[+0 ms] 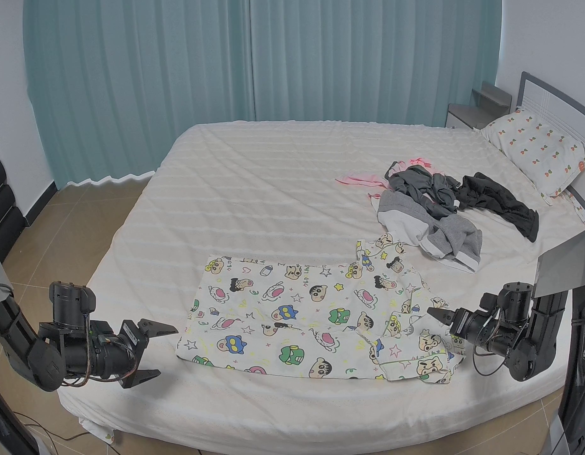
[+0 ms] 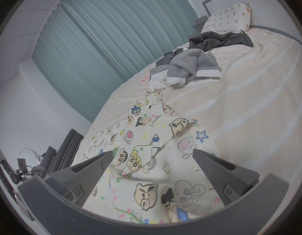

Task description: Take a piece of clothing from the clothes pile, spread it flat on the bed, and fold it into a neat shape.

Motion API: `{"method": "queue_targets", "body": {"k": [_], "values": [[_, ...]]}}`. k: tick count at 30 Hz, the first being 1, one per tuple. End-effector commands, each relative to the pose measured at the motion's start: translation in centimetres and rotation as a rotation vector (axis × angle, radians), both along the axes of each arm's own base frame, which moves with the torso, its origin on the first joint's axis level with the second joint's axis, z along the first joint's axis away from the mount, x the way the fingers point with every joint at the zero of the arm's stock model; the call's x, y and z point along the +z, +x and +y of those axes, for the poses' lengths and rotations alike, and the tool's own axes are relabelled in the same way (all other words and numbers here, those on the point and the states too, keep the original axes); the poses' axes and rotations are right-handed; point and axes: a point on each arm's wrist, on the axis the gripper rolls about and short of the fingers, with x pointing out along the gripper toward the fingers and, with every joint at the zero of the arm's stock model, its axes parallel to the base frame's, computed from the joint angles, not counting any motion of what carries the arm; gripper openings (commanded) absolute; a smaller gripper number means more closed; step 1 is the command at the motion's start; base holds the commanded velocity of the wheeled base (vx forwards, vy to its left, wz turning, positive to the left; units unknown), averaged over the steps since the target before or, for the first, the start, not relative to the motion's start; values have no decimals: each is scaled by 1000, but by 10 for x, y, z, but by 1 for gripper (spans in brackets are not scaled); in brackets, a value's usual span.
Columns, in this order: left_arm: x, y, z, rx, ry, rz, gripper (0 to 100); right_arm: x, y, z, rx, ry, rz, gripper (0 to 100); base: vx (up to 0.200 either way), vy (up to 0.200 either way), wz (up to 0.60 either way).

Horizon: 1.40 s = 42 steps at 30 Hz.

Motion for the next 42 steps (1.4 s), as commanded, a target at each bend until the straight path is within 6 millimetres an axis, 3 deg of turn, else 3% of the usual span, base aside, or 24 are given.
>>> {"method": "queue_targets", "body": {"k": [1,6,11,15,27,34,35,36,42], "values": [[0,0,0,0,0,1,100,21,-14,24,66,49,-24,100,0,0,0],[0,0,0,-2,0,1,100,28,-25,46,109,134,13,100,0,0,0],[0,0,0,-2,0,1,100,10,-35,58,141,138,113,100,0,0,0],[-1,0,0,-2,0,2,100,-13,-38,56,131,103,187,100,0,0,0],[-2,0,-1,-9,10,1,100,-39,-35,35,76,48,249,100,0,0,0],[0,1,-1,-9,9,-8,100,-21,-31,35,76,66,184,100,0,0,0],[3,2,-1,-9,7,-21,100,-1,-30,36,74,88,124,100,0,0,0],[4,1,-1,-9,7,-26,100,5,-30,36,73,96,105,100,0,0,0],[14,-3,0,4,-22,-53,100,22,-33,38,81,110,54,100,0,0,0]]}}
